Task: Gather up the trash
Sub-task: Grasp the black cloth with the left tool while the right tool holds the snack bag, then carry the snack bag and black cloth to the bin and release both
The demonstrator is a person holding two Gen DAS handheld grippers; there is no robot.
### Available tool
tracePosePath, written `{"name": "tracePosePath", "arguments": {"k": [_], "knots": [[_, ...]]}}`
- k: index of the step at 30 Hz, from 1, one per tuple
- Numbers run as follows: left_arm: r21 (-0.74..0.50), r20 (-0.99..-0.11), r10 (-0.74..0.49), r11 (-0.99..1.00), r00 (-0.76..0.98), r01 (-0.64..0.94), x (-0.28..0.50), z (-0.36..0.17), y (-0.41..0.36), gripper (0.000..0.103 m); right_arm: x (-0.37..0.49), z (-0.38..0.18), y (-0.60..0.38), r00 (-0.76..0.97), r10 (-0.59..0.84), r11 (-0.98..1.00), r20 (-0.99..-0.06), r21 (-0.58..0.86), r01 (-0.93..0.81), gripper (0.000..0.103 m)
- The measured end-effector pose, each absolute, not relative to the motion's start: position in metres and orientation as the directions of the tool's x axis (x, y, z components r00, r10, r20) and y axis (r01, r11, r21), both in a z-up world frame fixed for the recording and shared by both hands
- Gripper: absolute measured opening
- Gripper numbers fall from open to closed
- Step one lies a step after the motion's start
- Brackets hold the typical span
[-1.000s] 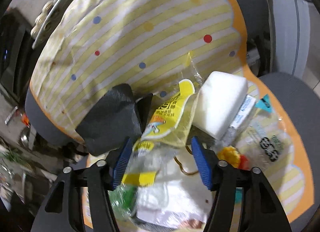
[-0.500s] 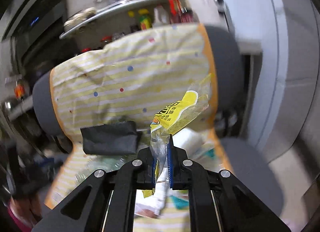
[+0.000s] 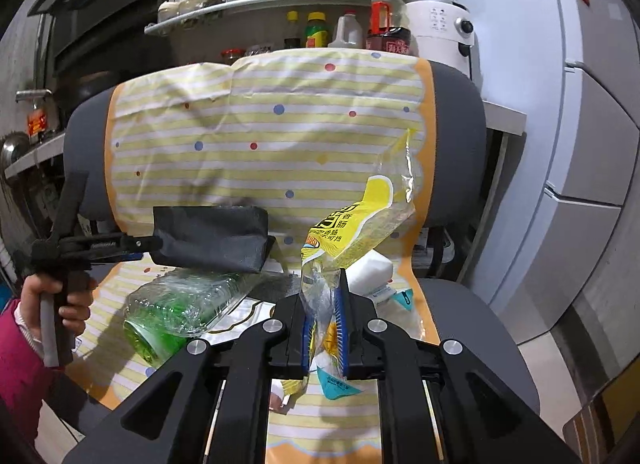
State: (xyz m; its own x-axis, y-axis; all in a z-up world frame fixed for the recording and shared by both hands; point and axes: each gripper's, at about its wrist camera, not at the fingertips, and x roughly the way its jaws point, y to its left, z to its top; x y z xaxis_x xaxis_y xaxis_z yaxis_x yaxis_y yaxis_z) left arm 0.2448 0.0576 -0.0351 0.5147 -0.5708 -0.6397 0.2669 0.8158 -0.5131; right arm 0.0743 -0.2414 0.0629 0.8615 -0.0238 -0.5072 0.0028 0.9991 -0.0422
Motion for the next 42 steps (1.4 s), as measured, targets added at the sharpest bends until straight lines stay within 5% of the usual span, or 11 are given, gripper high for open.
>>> {"name": "tracePosePath", "arguments": {"k": [10, 13, 15, 16, 18, 26, 30, 35, 42], "knots": [[-0.803, -0.484, -0.792, 0.571, 0.372, 0.171, 0.286, -0.082, 0.067, 0.069, 0.085, 0.055, -0.233, 0.856, -0.014, 0.998, -0.517, -0.057, -0.018, 0.013], [-0.827, -0.444, -0.809, 0.535, 0.384, 0.170, 0.286, -0.078, 0.066, 0.050, 0.082, 0.056, -0.234, 0.857, -0.020, 0.998, -0.515, -0.061, -0.014, 0.013], [-0.830, -0.419, -0.816, 0.522, 0.399, 0.196, 0.281, -0.068, 0.063, 0.022, 0.078, 0.057, -0.237, 0.859, -0.021, 0.998, -0.512, -0.058, -0.010, 0.013], [-0.825, -0.405, -0.816, 0.520, 0.412, 0.220, 0.276, -0.060, 0.060, 0.017, 0.075, 0.058, -0.238, 0.861, -0.024, 0.998, -0.509, -0.056, -0.005, 0.013], [-0.792, -0.403, -0.794, 0.552, 0.454, 0.261, 0.265, -0.041, 0.055, 0.006, 0.070, 0.060, -0.242, 0.865, -0.022, 0.999, -0.501, -0.047, -0.002, 0.013], [-0.643, -0.313, -0.749, 0.620, 0.584, 0.450, 0.189, 0.060, 0.011, 0.003, 0.025, 0.083, -0.270, 0.904, -0.052, 0.999, -0.425, -0.022, 0.047, 0.013], [-0.451, -0.347, -0.688, 0.719, 0.638, 0.529, 0.126, 0.096, -0.033, 0.003, -0.004, 0.090, -0.292, 0.907, -0.077, 0.997, -0.413, -0.002, 0.083, 0.013], [-0.185, -0.385, -0.607, 0.788, 0.695, 0.587, 0.044, 0.090, -0.090, 0.004, -0.048, 0.083, -0.324, 0.883, -0.128, 0.990, -0.451, -0.002, 0.142, 0.013], [-0.126, -0.433, -0.629, 0.752, 0.646, 0.647, -0.027, 0.046, -0.139, 0.004, -0.113, 0.065, -0.356, 0.834, -0.229, 0.971, -0.503, -0.064, 0.228, 0.013]]}}
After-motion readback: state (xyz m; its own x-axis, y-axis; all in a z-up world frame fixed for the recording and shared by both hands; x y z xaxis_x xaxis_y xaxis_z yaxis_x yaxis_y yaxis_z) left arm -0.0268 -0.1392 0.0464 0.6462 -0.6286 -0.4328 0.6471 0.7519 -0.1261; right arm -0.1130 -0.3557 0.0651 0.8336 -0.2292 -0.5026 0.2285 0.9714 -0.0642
